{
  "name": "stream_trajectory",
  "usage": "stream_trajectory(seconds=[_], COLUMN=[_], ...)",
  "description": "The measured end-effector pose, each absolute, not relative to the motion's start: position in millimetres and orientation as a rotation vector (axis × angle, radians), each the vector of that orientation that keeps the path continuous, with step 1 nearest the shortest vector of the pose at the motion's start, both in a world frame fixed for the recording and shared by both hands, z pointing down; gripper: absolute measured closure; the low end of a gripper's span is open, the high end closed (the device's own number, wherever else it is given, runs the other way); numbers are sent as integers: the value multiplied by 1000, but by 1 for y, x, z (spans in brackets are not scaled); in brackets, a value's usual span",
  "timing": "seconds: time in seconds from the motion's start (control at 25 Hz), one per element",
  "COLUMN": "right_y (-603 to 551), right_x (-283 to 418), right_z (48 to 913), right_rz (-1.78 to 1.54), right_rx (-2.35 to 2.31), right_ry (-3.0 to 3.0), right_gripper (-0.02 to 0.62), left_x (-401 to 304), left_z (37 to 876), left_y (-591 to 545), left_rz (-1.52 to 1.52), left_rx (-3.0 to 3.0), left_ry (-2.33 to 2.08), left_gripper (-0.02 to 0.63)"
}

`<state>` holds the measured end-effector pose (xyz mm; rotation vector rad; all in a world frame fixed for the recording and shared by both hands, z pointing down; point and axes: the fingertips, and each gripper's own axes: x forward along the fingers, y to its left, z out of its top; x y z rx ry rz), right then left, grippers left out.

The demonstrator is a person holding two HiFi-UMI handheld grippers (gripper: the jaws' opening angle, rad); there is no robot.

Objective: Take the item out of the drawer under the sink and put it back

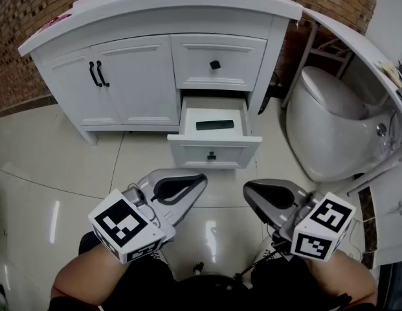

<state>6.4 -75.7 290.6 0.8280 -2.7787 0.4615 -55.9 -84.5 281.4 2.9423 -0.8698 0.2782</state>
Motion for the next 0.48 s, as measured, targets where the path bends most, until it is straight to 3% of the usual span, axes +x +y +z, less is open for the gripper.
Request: stream_trajectory(seconds=[0.48], right_y=[-77], right_x=[2], right_z=[291], right_rz=[461], right_rx=[819], right_ry=[-2775], right_gripper=[592], left_x=[-68], left_z=[275], left_y=[-107], left_rz=[482], left_rx=[3082], left_ry=[-1053], left_gripper=[601])
